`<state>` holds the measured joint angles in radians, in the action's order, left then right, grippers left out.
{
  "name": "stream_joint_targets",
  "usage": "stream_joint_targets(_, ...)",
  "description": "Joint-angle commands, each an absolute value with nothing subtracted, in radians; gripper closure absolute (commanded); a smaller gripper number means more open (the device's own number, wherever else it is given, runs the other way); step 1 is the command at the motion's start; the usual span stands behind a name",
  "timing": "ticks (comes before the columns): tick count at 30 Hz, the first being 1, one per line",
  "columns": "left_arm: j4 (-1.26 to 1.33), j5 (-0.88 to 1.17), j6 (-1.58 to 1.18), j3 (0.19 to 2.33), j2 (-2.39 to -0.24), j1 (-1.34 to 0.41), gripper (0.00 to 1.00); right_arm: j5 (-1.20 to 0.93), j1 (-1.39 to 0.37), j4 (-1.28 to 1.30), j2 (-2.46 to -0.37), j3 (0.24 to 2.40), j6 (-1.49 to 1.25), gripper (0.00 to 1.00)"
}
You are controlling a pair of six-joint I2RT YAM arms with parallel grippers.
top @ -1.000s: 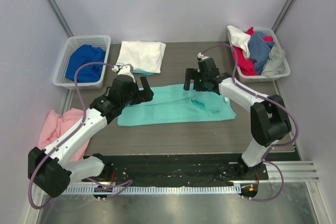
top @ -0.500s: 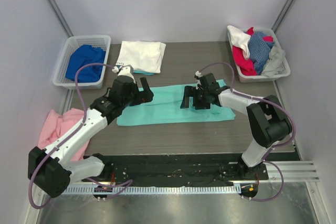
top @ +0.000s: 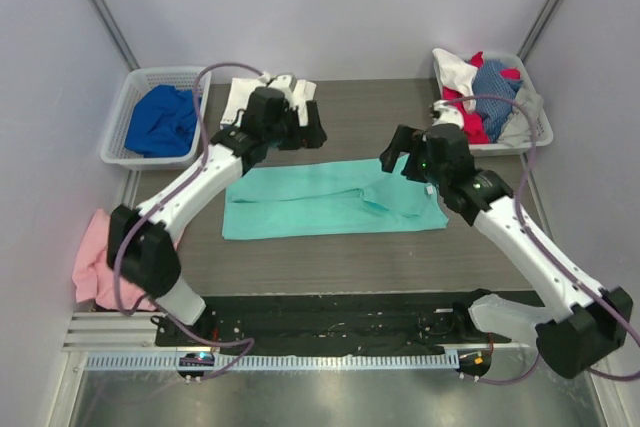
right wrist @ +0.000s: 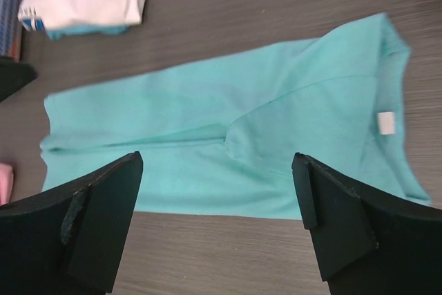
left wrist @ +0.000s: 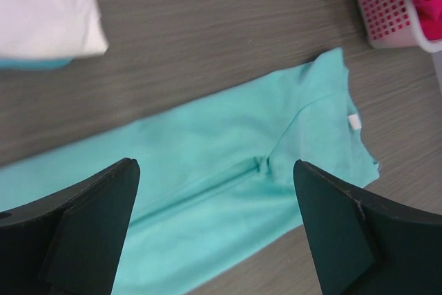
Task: Fold and stack the t-shirts
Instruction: Fold the tshirt
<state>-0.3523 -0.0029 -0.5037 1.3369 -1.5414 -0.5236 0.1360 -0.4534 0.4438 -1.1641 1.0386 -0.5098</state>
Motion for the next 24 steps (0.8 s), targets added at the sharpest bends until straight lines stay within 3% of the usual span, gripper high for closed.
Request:
stream_joint_targets(1, -0.287, 0.267, -0.365, 1.553, -1.814, -0.515, 0.00, 0.364, -0.456, 0.584, -1.016, 1.045, -0.577, 0.00)
stream_joint_targets(6, -0.316, 0.532, -0.310, 1.833, -2.104, -0.517, 0.00, 0.373, -0.454, 0.624, -0.962, 1.034, -0.583, 0.00)
stream_joint_targets(15, -0.387, 0.655, -0.255, 2.137, -2.449, -0.534, 0.00, 0.322, -0.454, 0.637, -0.933, 0.999, -0.581, 0.00)
stream_joint_targets(24, -0.388, 0.696, -0.256, 2.270, -2.600, -0.594, 0.00, 0.330, -0.451, 0.658, -0.923, 1.002, -0.571, 0.00)
